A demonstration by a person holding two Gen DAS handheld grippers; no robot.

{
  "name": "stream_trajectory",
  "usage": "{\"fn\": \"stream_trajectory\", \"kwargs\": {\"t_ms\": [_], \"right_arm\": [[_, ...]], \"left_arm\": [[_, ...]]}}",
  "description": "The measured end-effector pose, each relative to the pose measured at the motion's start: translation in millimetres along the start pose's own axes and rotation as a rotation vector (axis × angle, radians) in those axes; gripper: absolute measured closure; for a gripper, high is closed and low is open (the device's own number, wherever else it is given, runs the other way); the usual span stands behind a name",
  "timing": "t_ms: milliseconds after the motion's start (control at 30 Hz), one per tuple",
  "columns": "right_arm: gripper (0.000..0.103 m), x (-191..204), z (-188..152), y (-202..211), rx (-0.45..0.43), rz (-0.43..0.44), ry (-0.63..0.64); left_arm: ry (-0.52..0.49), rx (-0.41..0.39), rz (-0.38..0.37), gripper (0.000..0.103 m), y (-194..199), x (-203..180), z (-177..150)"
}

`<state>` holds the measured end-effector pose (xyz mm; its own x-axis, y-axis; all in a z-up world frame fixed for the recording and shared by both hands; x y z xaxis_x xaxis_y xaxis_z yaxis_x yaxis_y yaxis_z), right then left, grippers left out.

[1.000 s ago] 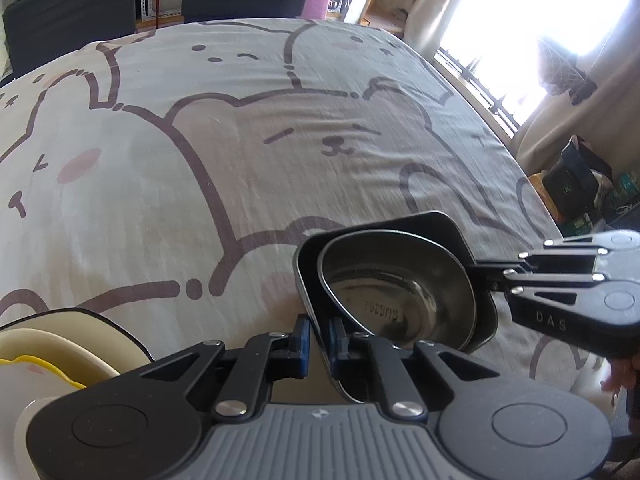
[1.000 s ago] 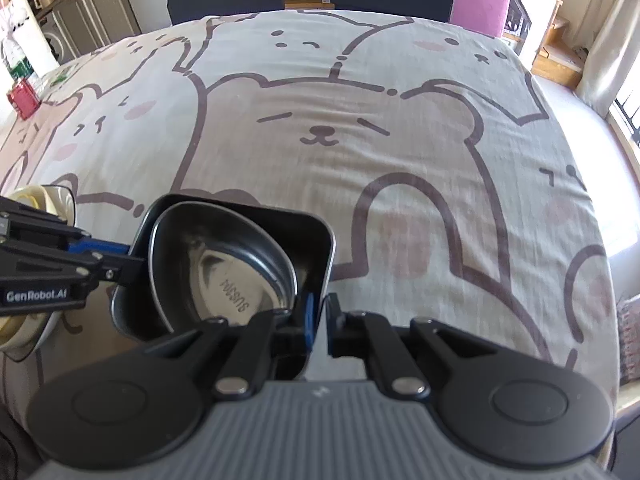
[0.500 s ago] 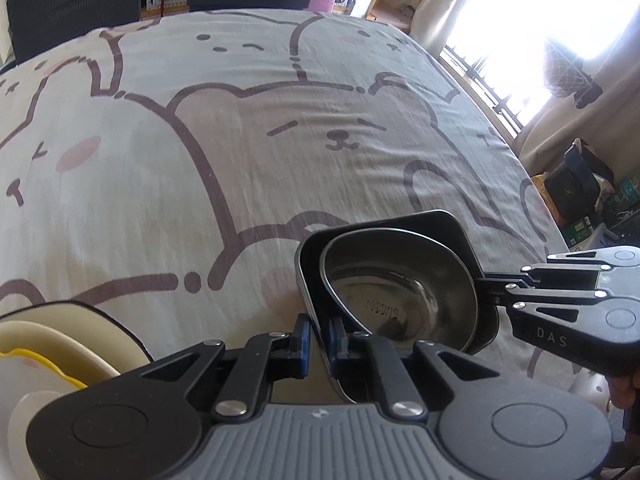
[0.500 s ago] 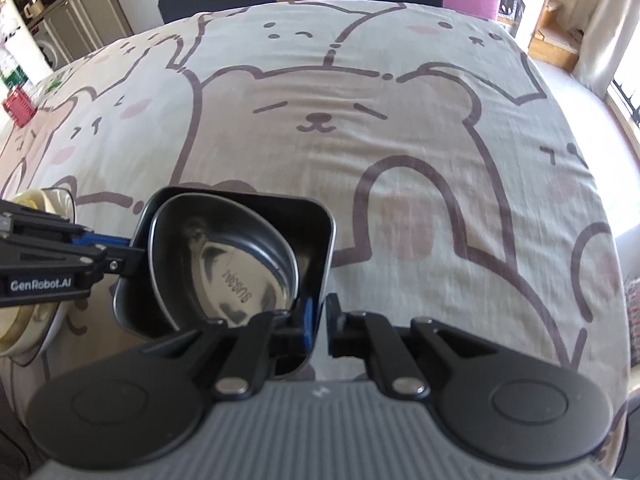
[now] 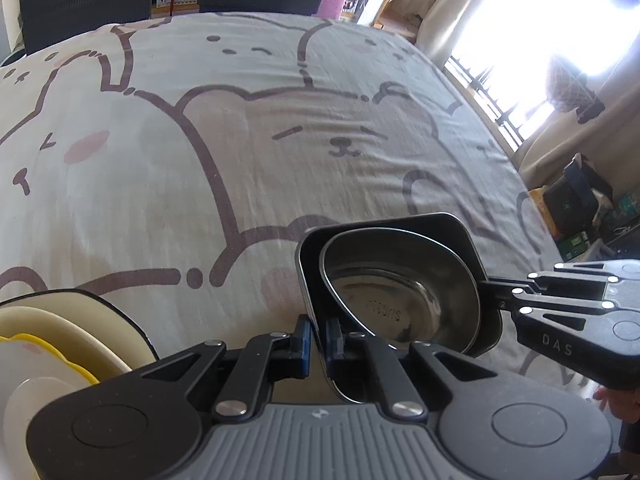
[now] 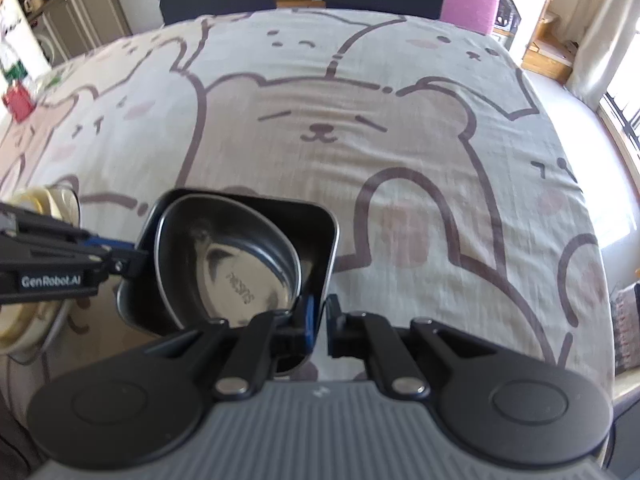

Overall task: Organize plates and bowls
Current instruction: 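Lift the tray with both tools and carry it toward the bowl stack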

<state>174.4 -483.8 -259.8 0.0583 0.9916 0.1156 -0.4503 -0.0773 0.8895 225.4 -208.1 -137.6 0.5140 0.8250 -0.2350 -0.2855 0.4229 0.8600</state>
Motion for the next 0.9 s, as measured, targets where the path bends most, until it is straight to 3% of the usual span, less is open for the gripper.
{"fn": "stream_trajectory", "kwargs": {"t_ms": [367, 900], "right_arm": [[0.097, 0.6, 9.4, 50.0, -0.139, 0.107, -0.135], [0.096, 98.6, 4.5, 96.1, -0.23, 0.229, -0.05]], "left_arm": [[0.019, -0.127, 0.005, 0.097, 54.7, 10.3, 7.9], [0.112, -0.271, 0.074, 0.098, 152.0, 76.3, -40.7]]}}
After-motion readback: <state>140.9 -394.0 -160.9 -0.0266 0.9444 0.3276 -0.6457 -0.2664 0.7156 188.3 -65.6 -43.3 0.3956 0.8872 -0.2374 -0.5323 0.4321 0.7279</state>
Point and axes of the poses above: each gripper's, at about its wrist camera, not at the fingertips, and y roughly against the way its jaws point, x to its left, z to its top, the point moved 2 cm from there along -y, roughly the way its jaws point, and after that the axes turned 9 degrees about -y, right-handed, at the moved point
